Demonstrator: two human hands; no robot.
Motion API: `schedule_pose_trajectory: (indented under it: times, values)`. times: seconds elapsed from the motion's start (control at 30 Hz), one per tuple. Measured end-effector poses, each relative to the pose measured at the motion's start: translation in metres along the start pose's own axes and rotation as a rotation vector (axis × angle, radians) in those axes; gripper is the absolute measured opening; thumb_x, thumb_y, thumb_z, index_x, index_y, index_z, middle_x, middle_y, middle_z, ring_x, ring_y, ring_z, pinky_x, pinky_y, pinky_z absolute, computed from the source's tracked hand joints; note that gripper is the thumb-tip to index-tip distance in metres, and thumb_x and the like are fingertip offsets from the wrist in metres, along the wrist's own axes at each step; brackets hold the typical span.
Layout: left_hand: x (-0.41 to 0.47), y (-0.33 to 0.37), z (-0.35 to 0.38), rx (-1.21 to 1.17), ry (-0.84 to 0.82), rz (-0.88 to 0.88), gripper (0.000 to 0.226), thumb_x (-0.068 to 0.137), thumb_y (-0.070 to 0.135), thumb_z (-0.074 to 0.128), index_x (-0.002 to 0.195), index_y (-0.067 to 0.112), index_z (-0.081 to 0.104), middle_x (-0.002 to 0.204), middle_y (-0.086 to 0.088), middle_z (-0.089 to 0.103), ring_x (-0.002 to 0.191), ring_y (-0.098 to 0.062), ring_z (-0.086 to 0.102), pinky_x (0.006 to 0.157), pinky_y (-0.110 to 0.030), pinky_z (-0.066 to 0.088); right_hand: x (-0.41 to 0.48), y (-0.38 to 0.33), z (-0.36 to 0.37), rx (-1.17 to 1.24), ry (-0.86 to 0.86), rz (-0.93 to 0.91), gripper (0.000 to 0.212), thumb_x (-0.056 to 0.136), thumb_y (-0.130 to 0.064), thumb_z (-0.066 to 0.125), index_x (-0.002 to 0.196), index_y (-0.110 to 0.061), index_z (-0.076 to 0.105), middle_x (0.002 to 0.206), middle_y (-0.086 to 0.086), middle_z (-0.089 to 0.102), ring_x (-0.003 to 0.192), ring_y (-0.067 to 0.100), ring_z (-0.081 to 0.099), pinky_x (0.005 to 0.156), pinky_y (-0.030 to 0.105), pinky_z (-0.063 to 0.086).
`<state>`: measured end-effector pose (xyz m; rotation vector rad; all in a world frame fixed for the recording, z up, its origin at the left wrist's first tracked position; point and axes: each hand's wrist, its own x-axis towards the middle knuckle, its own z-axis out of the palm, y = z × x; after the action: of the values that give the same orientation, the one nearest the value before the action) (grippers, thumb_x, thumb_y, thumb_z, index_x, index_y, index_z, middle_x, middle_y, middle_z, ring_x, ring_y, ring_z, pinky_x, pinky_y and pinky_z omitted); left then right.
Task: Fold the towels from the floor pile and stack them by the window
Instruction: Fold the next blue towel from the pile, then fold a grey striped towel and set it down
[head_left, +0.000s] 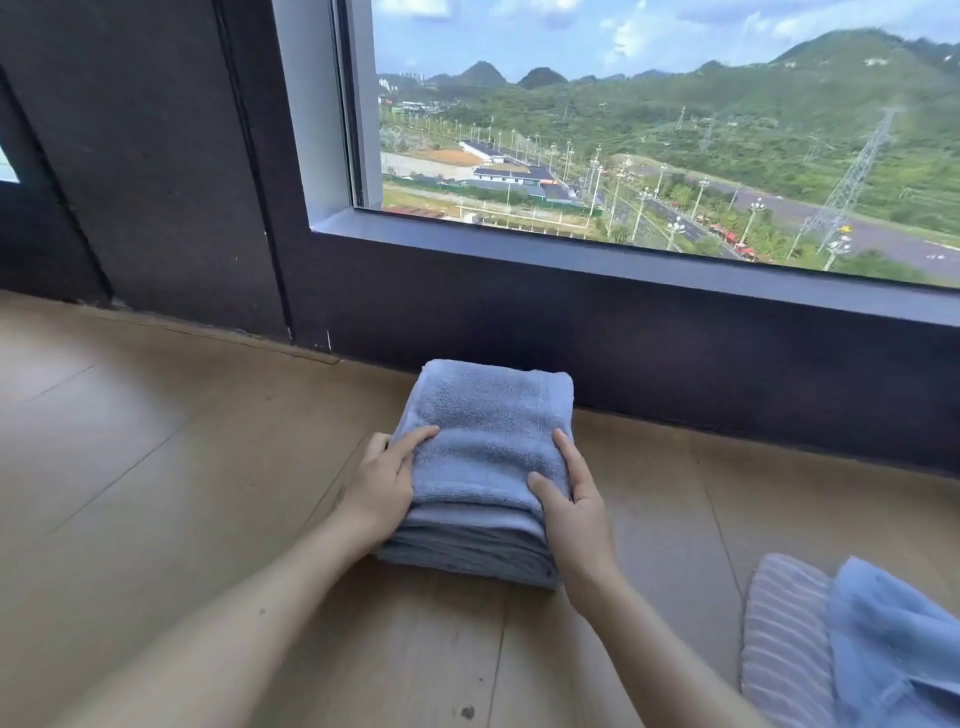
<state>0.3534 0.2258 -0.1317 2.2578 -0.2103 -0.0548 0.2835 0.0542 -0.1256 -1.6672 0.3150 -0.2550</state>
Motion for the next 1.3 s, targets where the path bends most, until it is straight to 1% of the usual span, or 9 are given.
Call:
schedule_pose_trajectory:
  times: [0.07,0.13,0.2,0.23,0.5,0.67,0.77,0.9,1.3]
  values:
    - [-0.006,-0.002,0.006,0.076,0.035,-0.050,0.041,0.101,0.020,0.028,0.136,0.038,0.041,0.118,-0.002,0.042,0.097,-0.015,0.044,0.074,-0.018,0.025,-0.003,0.003,0.003,-0.439,0.051,-0.106,0.046,0.097,-0.024,0.041,0.139,-0.041,0.035,0.144,-0.013,0.033,0.117,0.007,0.039,0.091,0.018,0.033]
    - [-0.011,-0.006,0.001,0.159,0.007,-0.111,0.043,0.101,0.029,0.023,0.142,0.041,0.031,0.131,-0.001,0.035,0.113,-0.020,0.039,0.092,-0.025,0.029,-0.008,0.001,0.002,-0.734,0.017,-0.130,0.047,0.099,-0.033,0.026,0.146,-0.039,0.022,0.148,-0.008,0.020,0.120,0.014,0.029,0.093,0.025,0.032]
    - [-0.014,0.001,-0.013,0.272,-0.055,-0.193,0.045,0.100,0.037,0.019,0.144,0.045,0.021,0.149,0.002,0.018,0.133,-0.029,0.021,0.111,-0.038,0.022,-0.009,-0.009,-0.006,-0.739,-0.091,-0.044,0.047,0.100,-0.038,0.021,0.147,-0.040,0.017,0.152,-0.006,0.017,0.127,0.020,0.025,0.105,0.031,0.026]
    - [-0.016,0.010,-0.022,0.301,-0.065,-0.222,0.046,0.100,0.038,0.019,0.145,0.043,0.021,0.154,0.004,0.011,0.136,-0.031,0.014,0.113,-0.041,0.018,-0.010,-0.017,-0.012,-0.708,-0.124,-0.018,0.047,0.100,-0.040,0.022,0.147,-0.039,0.017,0.153,-0.006,0.018,0.130,0.022,0.025,0.107,0.032,0.023]
    - [-0.095,0.142,-0.096,0.561,-0.160,-0.019,0.048,0.100,0.034,0.020,0.148,0.036,0.015,0.156,0.015,0.006,0.136,-0.023,0.018,0.104,-0.038,0.031,-0.081,-0.133,-0.056,-0.964,-0.263,0.050,0.046,0.099,-0.042,0.021,0.143,-0.033,0.032,0.150,-0.003,0.032,0.135,0.028,0.029,0.105,0.038,0.032]
    - [-0.176,0.208,-0.139,0.648,-0.214,0.064,0.049,0.100,0.039,0.022,0.148,0.037,0.014,0.157,0.015,0.002,0.142,-0.024,0.005,0.108,-0.042,0.030,-0.168,-0.219,-0.076,-1.127,-0.345,0.081,0.039,0.103,-0.023,0.021,0.130,-0.013,0.047,0.143,0.007,0.039,0.132,0.031,0.031,0.107,0.043,0.025]
    - [-0.225,0.242,-0.165,0.689,-0.177,0.126,0.048,0.101,0.039,0.022,0.148,0.037,0.013,0.157,0.015,0.006,0.141,-0.023,0.006,0.107,-0.041,0.031,-0.205,-0.264,-0.093,-1.245,-0.392,0.030,0.036,0.102,-0.033,0.024,0.118,-0.028,0.055,0.142,0.004,0.043,0.134,0.032,0.028,0.109,0.041,0.023]
    - [-0.277,0.269,-0.193,0.725,-0.176,0.150,0.049,0.101,0.040,0.023,0.148,0.037,0.013,0.157,0.011,0.010,0.142,-0.025,0.005,0.110,-0.047,0.029,-0.253,-0.309,-0.111,-1.319,-0.350,-0.073,0.047,0.100,-0.043,0.027,0.144,-0.027,0.034,0.150,0.001,0.035,0.140,0.028,0.023,0.114,0.037,0.018]
    - [-0.321,0.293,-0.187,0.740,-0.271,0.267,0.049,0.101,0.042,0.025,0.148,0.031,0.019,0.154,-0.003,0.024,0.142,-0.031,0.007,0.111,-0.045,0.020,-0.318,-0.325,-0.122,-1.446,-0.374,0.009,0.048,0.100,-0.039,0.035,0.145,-0.022,0.032,0.152,0.000,0.031,0.139,0.020,0.030,0.112,0.037,0.025]
